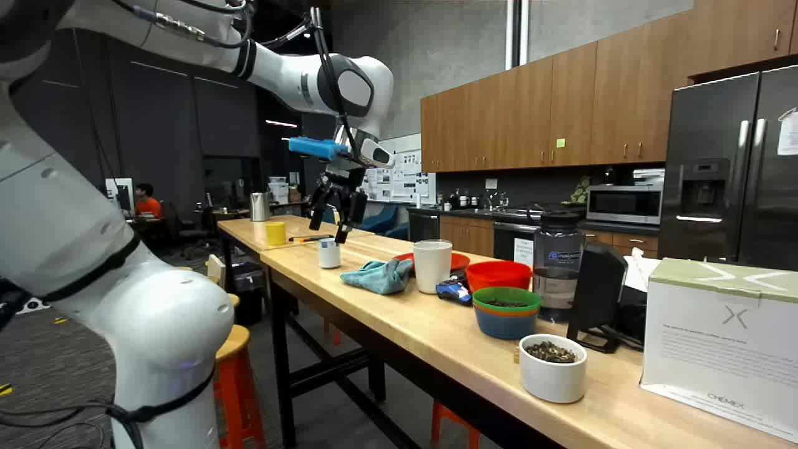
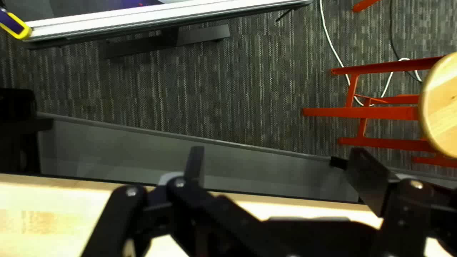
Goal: Unfold the blue towel
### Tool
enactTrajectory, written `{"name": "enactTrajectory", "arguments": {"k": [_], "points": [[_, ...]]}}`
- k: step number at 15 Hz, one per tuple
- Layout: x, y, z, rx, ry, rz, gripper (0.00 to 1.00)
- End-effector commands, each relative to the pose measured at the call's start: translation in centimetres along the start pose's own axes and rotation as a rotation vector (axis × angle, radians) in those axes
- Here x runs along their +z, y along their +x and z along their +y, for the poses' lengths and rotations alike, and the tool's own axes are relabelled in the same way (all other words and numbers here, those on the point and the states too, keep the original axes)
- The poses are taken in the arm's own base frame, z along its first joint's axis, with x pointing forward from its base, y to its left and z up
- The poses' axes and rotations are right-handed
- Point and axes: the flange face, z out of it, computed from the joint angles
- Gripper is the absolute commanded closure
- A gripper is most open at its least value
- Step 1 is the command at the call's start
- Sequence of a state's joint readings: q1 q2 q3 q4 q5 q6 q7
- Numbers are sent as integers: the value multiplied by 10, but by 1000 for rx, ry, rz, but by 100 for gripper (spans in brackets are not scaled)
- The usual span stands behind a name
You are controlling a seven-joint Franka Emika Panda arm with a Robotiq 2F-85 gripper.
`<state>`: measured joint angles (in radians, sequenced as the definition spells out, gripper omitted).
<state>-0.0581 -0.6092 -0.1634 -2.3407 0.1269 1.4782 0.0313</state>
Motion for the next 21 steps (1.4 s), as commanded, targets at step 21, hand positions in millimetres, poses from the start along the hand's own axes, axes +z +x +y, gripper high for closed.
{"name": "enactTrajectory", "arguments": {"k": [21], "points": [[1, 15, -8, -25, 50, 131, 0]]}}
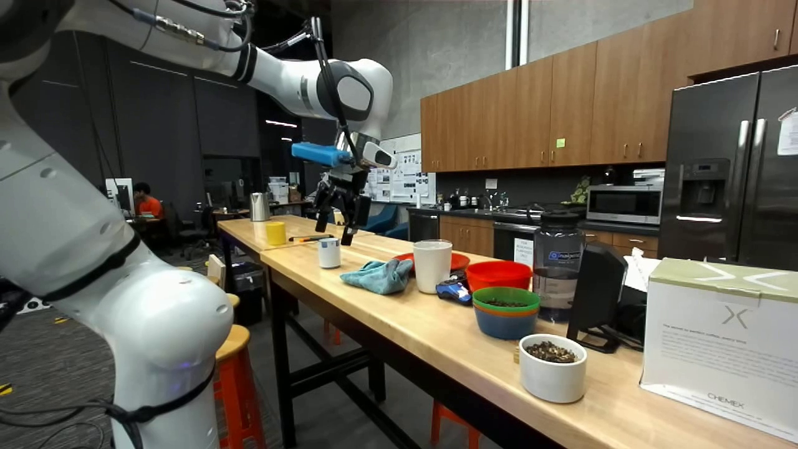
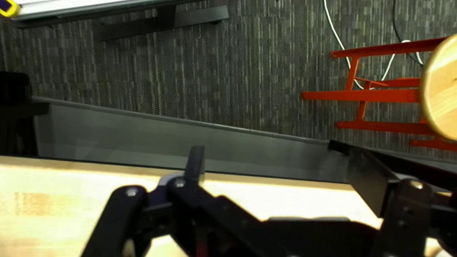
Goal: Unfold the blue towel
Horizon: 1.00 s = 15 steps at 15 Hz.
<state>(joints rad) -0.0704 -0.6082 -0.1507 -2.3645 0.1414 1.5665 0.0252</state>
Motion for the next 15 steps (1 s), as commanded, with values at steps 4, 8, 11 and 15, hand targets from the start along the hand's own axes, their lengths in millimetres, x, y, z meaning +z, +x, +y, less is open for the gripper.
{"name": "enactTrajectory", "arguments": {"k": [4, 8, 11, 15], "points": [[8, 16, -32, -92, 95, 127, 0], [32, 20, -66, -180, 123, 137, 0], [55, 21, -91, -260, 120, 130, 0], [76, 22, -115, -366, 61, 88, 0]]}}
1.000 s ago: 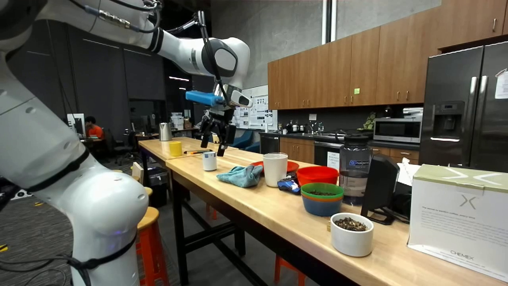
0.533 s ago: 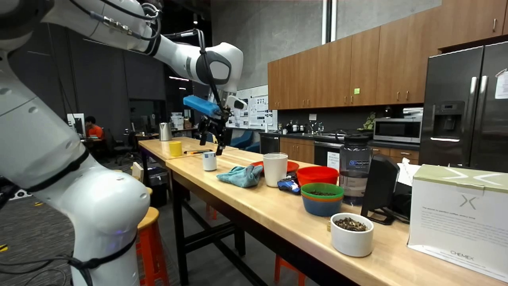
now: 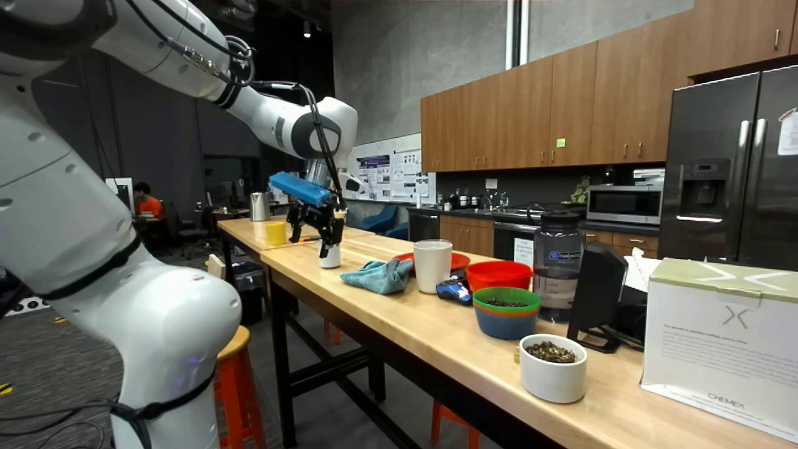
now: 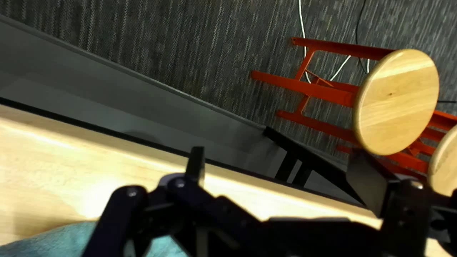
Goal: Unfold the blue towel
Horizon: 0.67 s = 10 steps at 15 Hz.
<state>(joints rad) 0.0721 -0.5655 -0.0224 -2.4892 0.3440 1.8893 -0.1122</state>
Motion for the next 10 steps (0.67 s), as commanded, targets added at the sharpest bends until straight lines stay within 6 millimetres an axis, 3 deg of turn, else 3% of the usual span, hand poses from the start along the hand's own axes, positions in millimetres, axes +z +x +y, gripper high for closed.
{"name": "enactTrajectory", "arguments": {"k": [1, 10], "points": [[14, 7, -14, -99, -36, -41, 0], [26, 20, -25, -325, -259, -64, 0]]}}
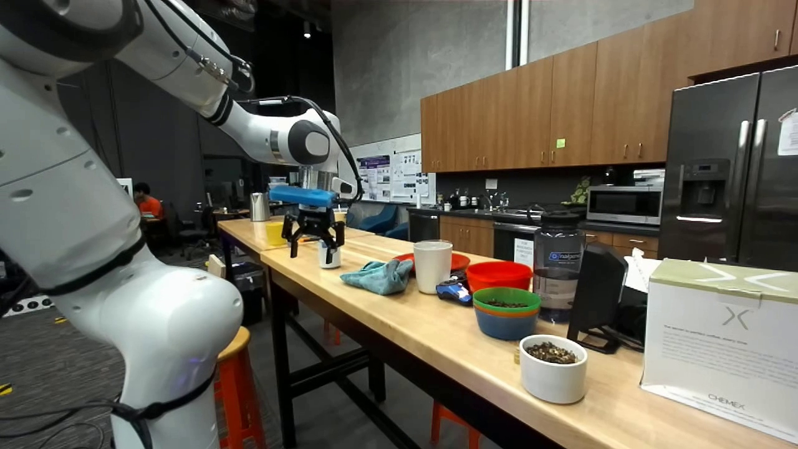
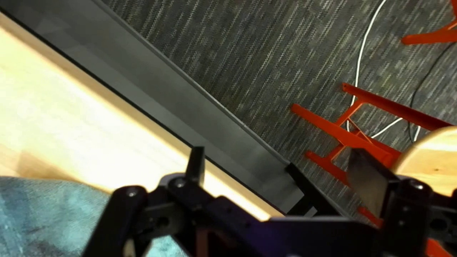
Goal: Unfold the blue towel
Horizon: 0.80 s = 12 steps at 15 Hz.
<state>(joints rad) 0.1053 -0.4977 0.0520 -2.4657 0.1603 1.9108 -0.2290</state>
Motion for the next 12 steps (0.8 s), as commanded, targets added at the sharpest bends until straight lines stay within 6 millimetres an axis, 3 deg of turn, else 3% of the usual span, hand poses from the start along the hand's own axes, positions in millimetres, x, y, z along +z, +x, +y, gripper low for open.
{"name": "enactTrajectory", "arguments": {"k": [1, 12], "points": [[0, 11, 0, -79, -74, 26, 0], [0, 29, 10, -393, -477, 280, 0]]}}
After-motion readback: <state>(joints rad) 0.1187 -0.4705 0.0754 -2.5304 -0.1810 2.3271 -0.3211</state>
